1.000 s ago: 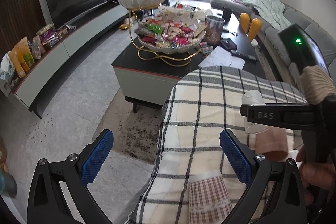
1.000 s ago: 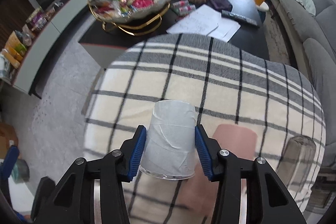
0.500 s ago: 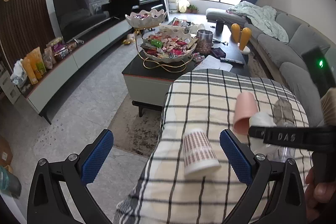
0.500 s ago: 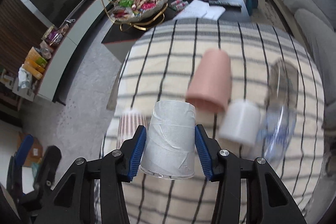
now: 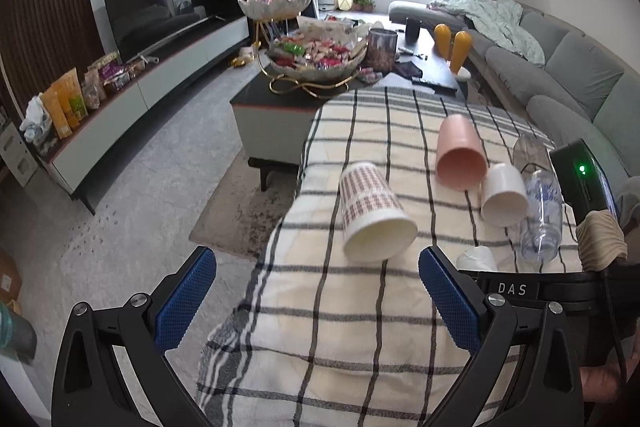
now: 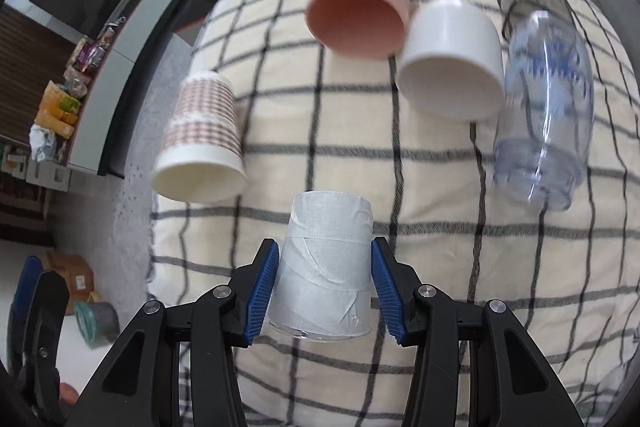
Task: Flip cup upside down
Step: 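Turn the cup opening-down and set it on the table, opening the right gripper, then move the left gripper to the upside-down cup and grasp it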
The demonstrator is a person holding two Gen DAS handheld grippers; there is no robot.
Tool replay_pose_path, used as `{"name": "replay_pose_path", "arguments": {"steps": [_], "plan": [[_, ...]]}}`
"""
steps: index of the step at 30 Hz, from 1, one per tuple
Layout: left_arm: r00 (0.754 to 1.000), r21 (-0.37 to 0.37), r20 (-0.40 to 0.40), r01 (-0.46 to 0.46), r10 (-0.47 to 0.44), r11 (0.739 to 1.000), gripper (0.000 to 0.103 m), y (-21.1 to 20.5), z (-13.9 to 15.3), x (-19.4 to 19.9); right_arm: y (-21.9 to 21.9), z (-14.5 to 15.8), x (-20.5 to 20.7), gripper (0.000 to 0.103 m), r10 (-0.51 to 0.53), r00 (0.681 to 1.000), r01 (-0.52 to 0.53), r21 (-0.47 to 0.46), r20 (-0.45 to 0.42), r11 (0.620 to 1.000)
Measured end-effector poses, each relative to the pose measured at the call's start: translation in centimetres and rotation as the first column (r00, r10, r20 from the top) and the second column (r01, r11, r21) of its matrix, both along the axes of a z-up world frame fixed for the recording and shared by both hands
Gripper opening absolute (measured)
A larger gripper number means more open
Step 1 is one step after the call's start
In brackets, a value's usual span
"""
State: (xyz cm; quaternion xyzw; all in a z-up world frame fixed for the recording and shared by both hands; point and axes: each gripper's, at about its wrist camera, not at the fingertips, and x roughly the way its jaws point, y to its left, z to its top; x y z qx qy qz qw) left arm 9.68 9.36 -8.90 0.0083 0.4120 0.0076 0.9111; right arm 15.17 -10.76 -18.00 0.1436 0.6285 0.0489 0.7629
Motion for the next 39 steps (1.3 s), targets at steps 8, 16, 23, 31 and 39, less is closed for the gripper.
{"name": "replay_pose_path", "arguments": {"steps": [8,16,23,31,39], "plan": [[1.0,0.003,-0.018,0.002,-0.002,1.0,0.103,0.0,-1.4,-0.1,0.4,-1.6,-0.1,0.048,-0.009,1.0,0.009,-0.008,-0.014,1.0],[1.0,-0.001,-0.017,0.007,-0.007,1.0,0.103,-0.1,-0.5,-0.4,0.1,0.0,-0.5,0.065,-0.017,1.0,0.017,-0.004,0.022,1.0],[0.998,-0.003,-0.021,0.059,-0.059,0.998,0.103,-3.1,1.0,-1.0,-4.0,5.0,-3.8,0.067,-0.087,0.983,0.099,-0.068,0.162,0.993],[0.962,-0.041,-0.194,0.189,-0.193,0.981,0.103,-9.7,-0.5,0.9,-10.1,10.6,-9.6,0.086,-0.239,0.914,0.32,-0.22,0.328,0.921],[0.851,-0.021,-0.438,0.312,-0.289,0.95,0.102,-14.3,-3.1,3.7,-12.9,10.8,-10.7,0.087,-0.34,0.895,0.411,-0.24,0.289,0.879]]}}
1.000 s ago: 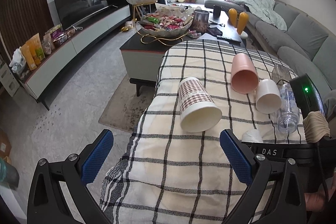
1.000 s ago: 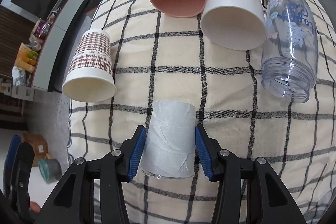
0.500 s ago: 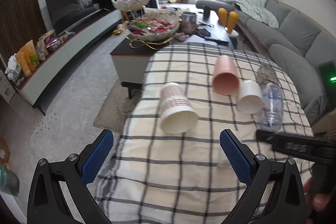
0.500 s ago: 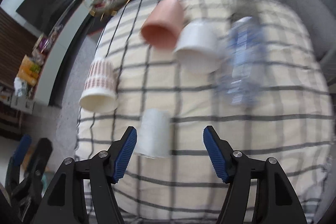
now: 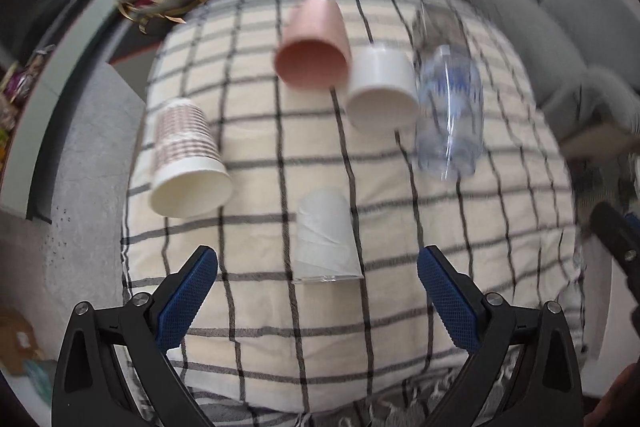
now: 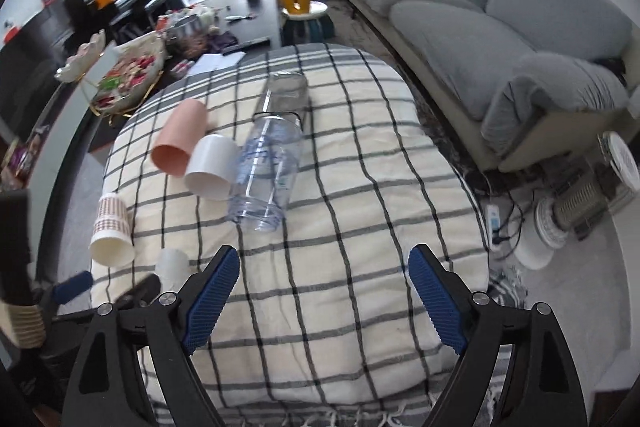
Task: Flip cup upside down
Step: 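Move the left gripper to the upside-down cup and grasp it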
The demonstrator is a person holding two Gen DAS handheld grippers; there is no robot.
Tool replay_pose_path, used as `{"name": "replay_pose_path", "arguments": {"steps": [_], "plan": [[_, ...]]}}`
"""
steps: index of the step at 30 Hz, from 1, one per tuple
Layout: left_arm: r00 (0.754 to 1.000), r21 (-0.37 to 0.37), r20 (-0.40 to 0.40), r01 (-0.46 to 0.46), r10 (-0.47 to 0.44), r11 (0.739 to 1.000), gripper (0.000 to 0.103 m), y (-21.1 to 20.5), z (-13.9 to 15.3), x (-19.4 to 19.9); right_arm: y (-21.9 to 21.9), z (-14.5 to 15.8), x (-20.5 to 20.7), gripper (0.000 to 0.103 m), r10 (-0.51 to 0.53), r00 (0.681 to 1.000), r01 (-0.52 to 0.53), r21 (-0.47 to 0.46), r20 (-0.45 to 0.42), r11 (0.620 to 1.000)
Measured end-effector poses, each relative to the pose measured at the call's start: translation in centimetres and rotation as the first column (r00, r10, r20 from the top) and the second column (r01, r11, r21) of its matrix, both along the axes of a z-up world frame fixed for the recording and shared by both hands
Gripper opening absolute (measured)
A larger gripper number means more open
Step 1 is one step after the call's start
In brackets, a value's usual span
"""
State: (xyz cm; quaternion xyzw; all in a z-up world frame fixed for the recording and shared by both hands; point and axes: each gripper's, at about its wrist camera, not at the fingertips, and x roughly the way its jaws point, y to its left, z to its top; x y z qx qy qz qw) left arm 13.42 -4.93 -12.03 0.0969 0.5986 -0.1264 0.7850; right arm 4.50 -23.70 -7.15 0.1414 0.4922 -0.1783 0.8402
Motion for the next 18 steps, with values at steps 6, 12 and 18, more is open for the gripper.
{"name": "replay_pose_path", "arguments": {"steps": [6,12,18], "plan": [[0.973,0.031,-0.232,0.02,-0.013,0.999,0.101,-1.1,-2.4,3.3,-0.4,-0.6,1.9,0.087,-0.019,0.998,0.023,0.06,-0.065,0.998],[0.903,0.07,-0.43,0.047,-0.012,0.996,0.097,-2.3,-5.8,5.6,-0.8,-1.2,4.3,0.088,-0.027,0.996,0.034,0.081,-0.08,0.996],[0.849,0.139,-0.529,0.062,0.021,0.988,0.089,-2.4,-8.2,7.0,-1.3,-2.6,6.6,0.088,-0.023,0.994,0.037,0.126,-0.111,0.991]]}}
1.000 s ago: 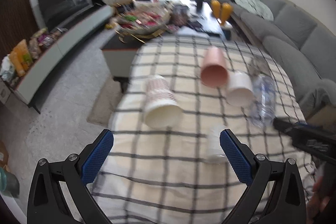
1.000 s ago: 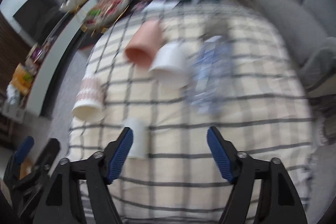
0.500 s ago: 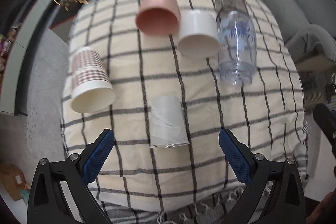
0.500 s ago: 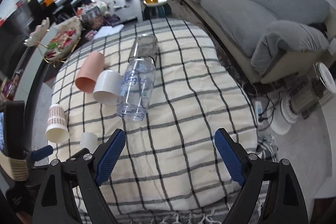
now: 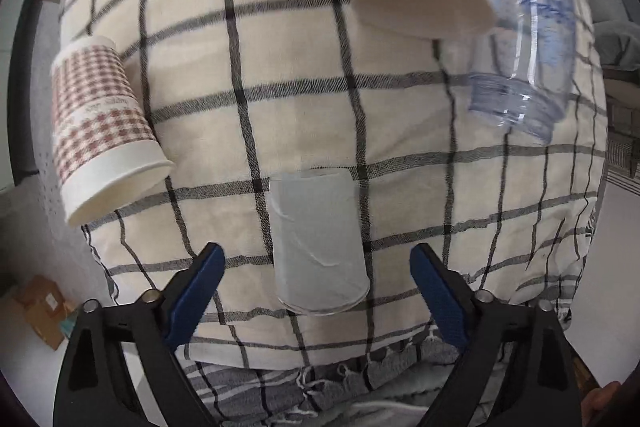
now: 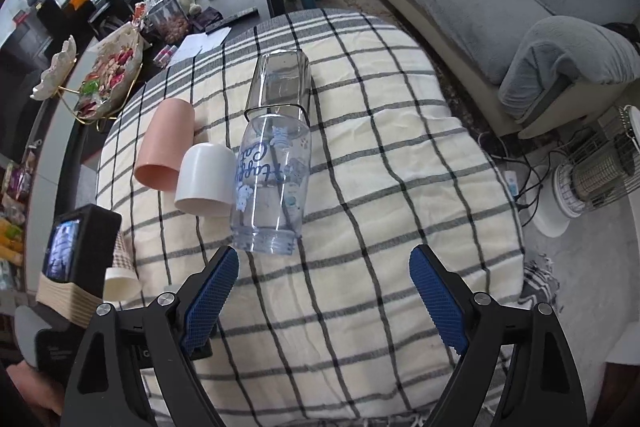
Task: Flip cup upside down
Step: 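Move the left gripper to the upside-down cup and grasp it, then lift the cup with the left gripper and lower it opening-down onto the cloth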
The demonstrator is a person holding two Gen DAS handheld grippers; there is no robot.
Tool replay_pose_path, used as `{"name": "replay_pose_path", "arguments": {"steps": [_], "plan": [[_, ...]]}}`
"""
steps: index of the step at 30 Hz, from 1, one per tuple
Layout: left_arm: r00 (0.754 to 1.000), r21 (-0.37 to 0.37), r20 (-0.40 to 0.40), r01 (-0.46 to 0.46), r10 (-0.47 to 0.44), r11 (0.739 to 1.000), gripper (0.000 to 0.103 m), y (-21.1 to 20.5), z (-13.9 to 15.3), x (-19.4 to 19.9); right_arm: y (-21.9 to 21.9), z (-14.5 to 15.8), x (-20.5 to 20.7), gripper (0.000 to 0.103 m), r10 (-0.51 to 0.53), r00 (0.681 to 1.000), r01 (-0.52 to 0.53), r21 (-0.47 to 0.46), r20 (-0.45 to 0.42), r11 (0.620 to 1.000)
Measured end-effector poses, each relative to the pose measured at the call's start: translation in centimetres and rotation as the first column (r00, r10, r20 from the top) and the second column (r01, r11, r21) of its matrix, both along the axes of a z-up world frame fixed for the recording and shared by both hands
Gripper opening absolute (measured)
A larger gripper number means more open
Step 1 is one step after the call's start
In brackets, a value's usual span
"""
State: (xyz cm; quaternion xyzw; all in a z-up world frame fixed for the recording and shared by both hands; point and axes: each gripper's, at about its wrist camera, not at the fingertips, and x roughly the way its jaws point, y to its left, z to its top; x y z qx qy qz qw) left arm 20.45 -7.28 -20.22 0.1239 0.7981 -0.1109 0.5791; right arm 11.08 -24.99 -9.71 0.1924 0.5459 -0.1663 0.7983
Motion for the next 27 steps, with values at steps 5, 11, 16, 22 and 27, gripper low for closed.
{"name": "replay_pose_path", "arguments": {"steps": [5,11,16,22,27], "plan": [[0.999,0.036,-0.05,0.012,-0.01,0.999,0.069,-0.6,-1.3,1.2,-0.3,-1.6,1.3,0.088,0.001,1.0,0.0,0.037,-0.028,0.999],[0.997,0.07,-0.077,0.033,-0.027,0.997,0.046,-1.0,-2.5,2.4,-0.9,-3.0,1.9,0.088,-0.003,0.999,0.007,0.071,-0.049,0.997],[0.998,0.062,-0.056,0.024,-0.021,0.998,0.045,-0.9,-2.6,2.0,-1.2,-3.1,1.7,0.088,-0.002,0.999,0.006,0.075,-0.052,0.997],[0.998,0.016,0.055,0.012,-0.012,1.0,0.045,0.2,0.7,0.1,-1.1,-1.8,0.7,0.088,0.001,1.0,0.001,0.071,-0.02,0.997],[0.969,-0.085,0.247,0.024,-0.002,0.996,0.045,0.9,4.5,-1.5,-1.0,-0.6,-0.9,0.088,0.007,1.0,-0.008,0.054,0.03,0.999]]}}
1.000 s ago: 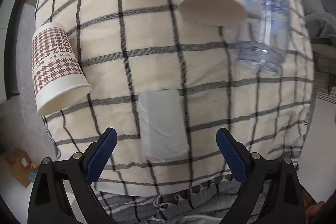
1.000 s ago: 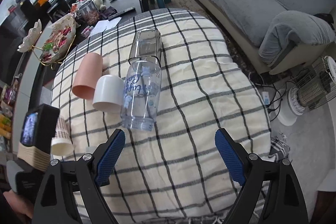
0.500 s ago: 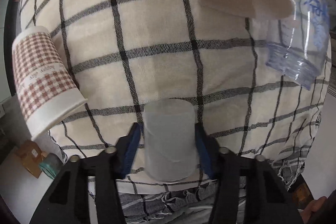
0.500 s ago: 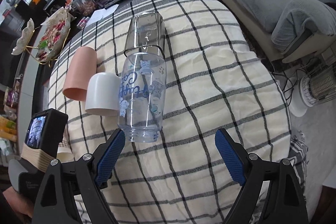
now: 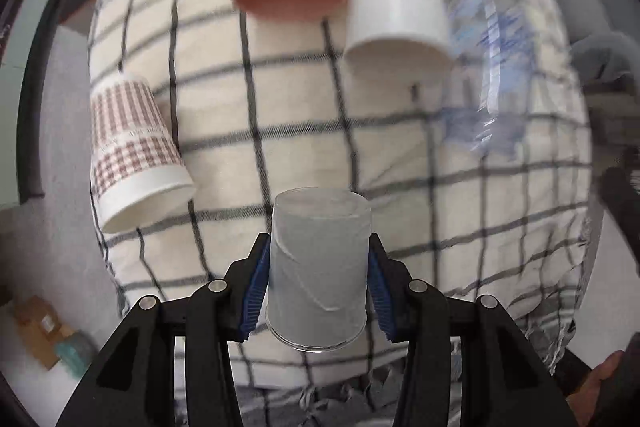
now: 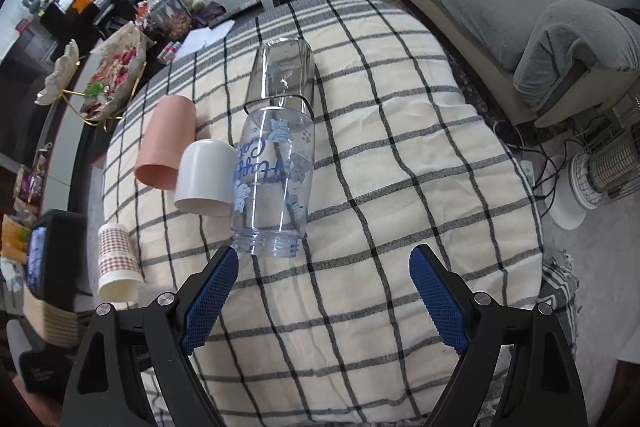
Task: Flip cup upside down
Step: 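Lift the cup with the left gripper and lower it opening-down onto the cloth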
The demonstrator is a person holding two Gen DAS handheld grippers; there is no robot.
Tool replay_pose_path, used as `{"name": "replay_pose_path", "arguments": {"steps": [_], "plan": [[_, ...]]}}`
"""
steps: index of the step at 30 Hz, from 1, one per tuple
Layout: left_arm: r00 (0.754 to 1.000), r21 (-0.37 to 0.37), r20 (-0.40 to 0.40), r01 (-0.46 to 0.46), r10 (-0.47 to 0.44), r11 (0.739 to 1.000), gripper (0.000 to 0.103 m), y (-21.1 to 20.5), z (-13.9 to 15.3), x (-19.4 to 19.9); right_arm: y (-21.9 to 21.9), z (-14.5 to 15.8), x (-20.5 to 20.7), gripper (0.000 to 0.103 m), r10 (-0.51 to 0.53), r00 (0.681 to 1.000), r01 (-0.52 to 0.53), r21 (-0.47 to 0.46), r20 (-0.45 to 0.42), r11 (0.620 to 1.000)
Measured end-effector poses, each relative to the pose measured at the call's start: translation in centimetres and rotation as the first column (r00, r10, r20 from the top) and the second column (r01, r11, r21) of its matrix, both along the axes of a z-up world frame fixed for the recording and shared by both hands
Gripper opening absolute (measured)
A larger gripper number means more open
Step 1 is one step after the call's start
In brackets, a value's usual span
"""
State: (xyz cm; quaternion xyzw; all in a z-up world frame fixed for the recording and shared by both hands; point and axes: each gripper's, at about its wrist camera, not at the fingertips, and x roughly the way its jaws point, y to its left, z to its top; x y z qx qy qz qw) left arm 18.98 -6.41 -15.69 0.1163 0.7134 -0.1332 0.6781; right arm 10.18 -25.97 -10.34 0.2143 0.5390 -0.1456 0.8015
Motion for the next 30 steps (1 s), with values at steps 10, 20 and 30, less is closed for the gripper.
{"name": "replay_pose_path", "arguments": {"steps": [10,20,30], "plan": [[0.856,-0.22,0.507,0.012,0.103,0.975,0.045,2.1,2.3,-5.4,1.7,-1.8,-3.6,0.088,0.073,0.997,-0.07,-0.123,0.02,0.99],[0.652,-0.336,0.726,0.056,0.22,0.94,0.045,0.1,0.3,-6.3,1.9,-4.5,-5.7,0.088,0.094,0.996,-0.094,-0.138,-0.01,0.986],[0.729,-0.335,0.641,-0.016,0.24,0.942,0.046,-0.5,-2.8,-5.5,1.6,-3.9,-6.2,0.088,0.086,0.996,-0.086,-0.137,-0.006,0.987]]}}
